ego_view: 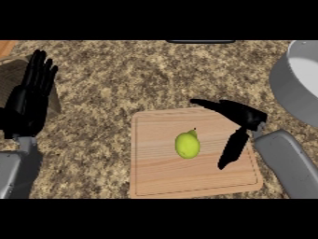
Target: Pick the pear from the cutting board and place it in the pot
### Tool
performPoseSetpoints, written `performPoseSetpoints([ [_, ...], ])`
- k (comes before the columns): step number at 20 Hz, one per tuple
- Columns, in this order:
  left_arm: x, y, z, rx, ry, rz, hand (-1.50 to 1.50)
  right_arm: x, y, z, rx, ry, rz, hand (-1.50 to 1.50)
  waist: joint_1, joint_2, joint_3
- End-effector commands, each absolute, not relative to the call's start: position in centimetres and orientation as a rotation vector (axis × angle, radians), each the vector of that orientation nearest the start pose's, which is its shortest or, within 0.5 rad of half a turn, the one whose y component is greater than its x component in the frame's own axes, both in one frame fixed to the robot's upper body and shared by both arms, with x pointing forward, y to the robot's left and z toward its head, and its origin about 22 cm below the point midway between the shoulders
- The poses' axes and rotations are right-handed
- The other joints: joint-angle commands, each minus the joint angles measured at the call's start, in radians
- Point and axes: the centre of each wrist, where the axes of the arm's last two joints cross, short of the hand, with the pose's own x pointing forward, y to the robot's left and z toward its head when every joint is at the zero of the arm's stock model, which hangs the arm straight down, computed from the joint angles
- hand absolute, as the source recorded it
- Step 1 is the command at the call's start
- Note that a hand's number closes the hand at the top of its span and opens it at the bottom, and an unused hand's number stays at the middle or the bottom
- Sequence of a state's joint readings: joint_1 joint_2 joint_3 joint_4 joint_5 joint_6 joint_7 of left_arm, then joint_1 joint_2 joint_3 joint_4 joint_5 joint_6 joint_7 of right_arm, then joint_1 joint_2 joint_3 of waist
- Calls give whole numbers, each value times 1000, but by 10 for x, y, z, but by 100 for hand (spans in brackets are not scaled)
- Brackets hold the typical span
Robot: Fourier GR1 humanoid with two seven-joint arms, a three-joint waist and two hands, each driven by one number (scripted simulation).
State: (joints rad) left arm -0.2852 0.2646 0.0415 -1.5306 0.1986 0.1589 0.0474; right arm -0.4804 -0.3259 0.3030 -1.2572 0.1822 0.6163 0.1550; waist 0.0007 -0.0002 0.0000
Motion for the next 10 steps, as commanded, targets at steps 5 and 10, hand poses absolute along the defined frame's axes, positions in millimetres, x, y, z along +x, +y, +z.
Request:
performPoseSetpoints([
  [5, 301, 264, 72, 106, -1755, 20, 0, 349, -185, 77, 49, -1152, 1255, -150, 1, 0, 0],
  [10, 306, 276, 72, 98, -1756, 49, 0, 346, -160, 24, 12, -1110, 1280, -150, 7, 2, 0],
])
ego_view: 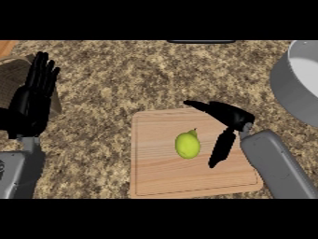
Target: Pick the pear from the cutting board and place it in the pot
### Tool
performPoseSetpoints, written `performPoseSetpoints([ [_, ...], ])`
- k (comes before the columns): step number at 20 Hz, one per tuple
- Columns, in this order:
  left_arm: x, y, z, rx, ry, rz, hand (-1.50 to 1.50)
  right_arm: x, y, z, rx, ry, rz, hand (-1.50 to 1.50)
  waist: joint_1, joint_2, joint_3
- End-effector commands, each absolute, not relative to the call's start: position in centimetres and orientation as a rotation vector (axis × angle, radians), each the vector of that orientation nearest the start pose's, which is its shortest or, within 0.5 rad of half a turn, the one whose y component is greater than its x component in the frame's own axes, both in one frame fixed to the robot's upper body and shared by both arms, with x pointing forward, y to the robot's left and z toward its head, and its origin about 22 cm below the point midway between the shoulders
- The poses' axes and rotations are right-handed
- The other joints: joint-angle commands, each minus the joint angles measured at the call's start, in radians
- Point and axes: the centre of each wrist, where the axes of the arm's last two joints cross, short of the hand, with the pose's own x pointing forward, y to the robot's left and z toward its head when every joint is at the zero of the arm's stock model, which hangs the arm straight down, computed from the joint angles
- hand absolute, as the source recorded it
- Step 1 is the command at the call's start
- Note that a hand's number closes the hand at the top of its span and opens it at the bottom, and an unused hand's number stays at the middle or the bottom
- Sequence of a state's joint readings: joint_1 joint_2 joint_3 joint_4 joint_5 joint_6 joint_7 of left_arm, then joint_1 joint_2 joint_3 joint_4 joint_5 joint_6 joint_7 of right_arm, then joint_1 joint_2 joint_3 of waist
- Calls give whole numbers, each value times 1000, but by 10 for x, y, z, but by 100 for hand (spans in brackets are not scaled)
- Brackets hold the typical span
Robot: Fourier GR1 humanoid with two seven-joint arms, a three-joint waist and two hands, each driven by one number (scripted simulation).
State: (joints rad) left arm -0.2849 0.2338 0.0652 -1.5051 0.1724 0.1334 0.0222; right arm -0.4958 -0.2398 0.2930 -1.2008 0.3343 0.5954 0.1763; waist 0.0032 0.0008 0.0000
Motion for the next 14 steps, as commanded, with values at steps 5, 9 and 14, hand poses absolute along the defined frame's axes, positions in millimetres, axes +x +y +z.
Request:
performPoseSetpoints([
  [5, 309, 263, 87, 115, -1764, 49, 0, 336, -165, 12, 36, -1129, 1263, -150, -1, 0, 0],
  [9, 288, 269, 81, 117, -1782, 48, 0, 344, -153, 4, 51, -1154, 1264, -150, 5, 0, 0],
  [14, 296, 282, 85, 120, -1767, 48, 0, 335, -129, 10, 94, -1139, 1269, -150, 1, -1, 0],
])
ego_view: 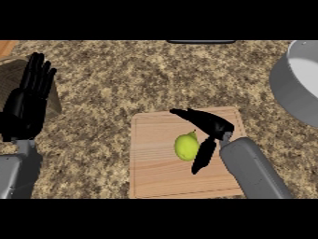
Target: Pick the pear from the cutting board and place it in the pot
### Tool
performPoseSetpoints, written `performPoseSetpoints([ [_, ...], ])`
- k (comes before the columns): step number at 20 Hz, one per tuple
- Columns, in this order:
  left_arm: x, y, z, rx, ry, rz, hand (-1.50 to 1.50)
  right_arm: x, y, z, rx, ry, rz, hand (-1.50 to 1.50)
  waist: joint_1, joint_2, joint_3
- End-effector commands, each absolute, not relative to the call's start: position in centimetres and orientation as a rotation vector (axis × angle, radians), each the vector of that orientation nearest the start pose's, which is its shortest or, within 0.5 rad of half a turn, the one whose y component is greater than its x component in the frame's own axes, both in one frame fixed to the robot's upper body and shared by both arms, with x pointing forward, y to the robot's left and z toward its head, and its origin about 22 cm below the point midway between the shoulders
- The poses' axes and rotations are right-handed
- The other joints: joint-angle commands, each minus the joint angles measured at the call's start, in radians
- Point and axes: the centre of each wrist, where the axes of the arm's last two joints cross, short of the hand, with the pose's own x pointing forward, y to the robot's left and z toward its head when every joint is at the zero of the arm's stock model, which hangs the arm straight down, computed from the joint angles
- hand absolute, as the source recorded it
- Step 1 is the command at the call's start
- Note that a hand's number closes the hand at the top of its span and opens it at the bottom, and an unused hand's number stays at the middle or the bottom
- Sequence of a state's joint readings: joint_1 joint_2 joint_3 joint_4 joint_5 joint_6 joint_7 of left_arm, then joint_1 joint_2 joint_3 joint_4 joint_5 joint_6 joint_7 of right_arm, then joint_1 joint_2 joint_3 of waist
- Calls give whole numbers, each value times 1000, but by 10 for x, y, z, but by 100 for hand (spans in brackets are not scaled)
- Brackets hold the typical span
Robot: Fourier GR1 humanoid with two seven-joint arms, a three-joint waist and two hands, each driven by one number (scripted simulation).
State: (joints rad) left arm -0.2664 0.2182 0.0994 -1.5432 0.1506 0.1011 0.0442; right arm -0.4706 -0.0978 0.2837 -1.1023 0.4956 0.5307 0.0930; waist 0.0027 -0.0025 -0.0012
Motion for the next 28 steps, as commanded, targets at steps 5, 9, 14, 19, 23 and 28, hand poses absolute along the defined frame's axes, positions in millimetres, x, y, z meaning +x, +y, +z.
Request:
performPoseSetpoints([
  [5, 304, 276, 70, 123, -1752, 46, 0, 317, -113, -21, 144, -1294, 1366, 150, 3, 5, 1],
  [9, 300, 267, 80, 96, -1754, 30, 0, 322, -119, -12, 137, -1316, 1361, 150, 0, 2, 1],
  [14, 292, 241, 74, 104, -1765, 48, 0, 324, -119, -15, 92, -1335, 1348, 150, 1, 2, 1],
  [19, 308, 276, 73, 105, -1758, 59, 0, 316, -123, 17, -131, -1387, 1334, 150, -9, 1, 1],
  [23, 302, 259, 82, 131, -1755, 62, 0, 277, -79, 28, -360, -1576, 1454, 150, -18, -8, 1],
  [28, 296, 288, 63, 123, -1743, 71, 0, 224, -66, 58, -564, -1681, 1397, 150, -25, -6, 0],
])
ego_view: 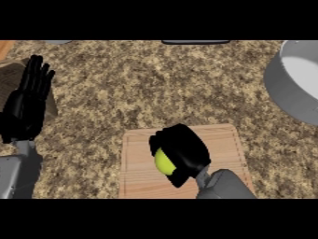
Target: Pick the pear from the cutting board and place it in the pot
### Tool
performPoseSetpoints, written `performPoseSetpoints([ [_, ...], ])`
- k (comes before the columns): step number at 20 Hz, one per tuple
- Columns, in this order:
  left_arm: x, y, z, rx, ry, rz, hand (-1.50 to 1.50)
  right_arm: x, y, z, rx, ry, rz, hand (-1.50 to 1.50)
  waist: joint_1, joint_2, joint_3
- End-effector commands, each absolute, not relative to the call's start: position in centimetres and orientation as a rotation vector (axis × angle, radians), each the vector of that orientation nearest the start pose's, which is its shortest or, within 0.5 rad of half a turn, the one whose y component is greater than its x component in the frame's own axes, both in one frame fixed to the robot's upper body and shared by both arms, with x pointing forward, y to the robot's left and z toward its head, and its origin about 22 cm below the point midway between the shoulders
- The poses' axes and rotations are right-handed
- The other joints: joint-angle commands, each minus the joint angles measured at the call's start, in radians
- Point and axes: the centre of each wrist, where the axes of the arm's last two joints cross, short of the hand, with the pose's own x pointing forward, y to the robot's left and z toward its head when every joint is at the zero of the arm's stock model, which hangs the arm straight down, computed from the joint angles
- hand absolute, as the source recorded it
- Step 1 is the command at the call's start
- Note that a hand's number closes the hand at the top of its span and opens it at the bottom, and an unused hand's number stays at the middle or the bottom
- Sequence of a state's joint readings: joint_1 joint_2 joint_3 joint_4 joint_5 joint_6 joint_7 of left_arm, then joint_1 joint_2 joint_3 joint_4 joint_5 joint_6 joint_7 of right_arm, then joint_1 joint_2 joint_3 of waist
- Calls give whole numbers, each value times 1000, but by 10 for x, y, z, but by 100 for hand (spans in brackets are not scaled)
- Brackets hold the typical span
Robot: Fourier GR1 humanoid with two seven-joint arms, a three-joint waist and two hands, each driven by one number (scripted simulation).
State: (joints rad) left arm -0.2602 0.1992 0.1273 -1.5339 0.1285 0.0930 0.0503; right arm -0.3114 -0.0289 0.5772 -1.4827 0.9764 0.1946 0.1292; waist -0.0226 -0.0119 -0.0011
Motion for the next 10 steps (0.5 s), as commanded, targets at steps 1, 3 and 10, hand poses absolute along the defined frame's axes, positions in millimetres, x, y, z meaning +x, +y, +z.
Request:
performPoseSetpoints([
  [1, 294, 273, 75, 137, -1738, 78, 0, 221, -83, 74, -623, -1726, 1335, 150, -10, -4, 1],
  [3, 292, 289, 75, 146, -1737, 63, 0, 217, -92, 102, -749, -1736, 1227, 150, -13, -5, 0],
  [10, 295, 277, 83, 144, -1762, 65, 0, 204, -146, 128, -1109, -1775, 864, 150, 3, 6, 2],
])
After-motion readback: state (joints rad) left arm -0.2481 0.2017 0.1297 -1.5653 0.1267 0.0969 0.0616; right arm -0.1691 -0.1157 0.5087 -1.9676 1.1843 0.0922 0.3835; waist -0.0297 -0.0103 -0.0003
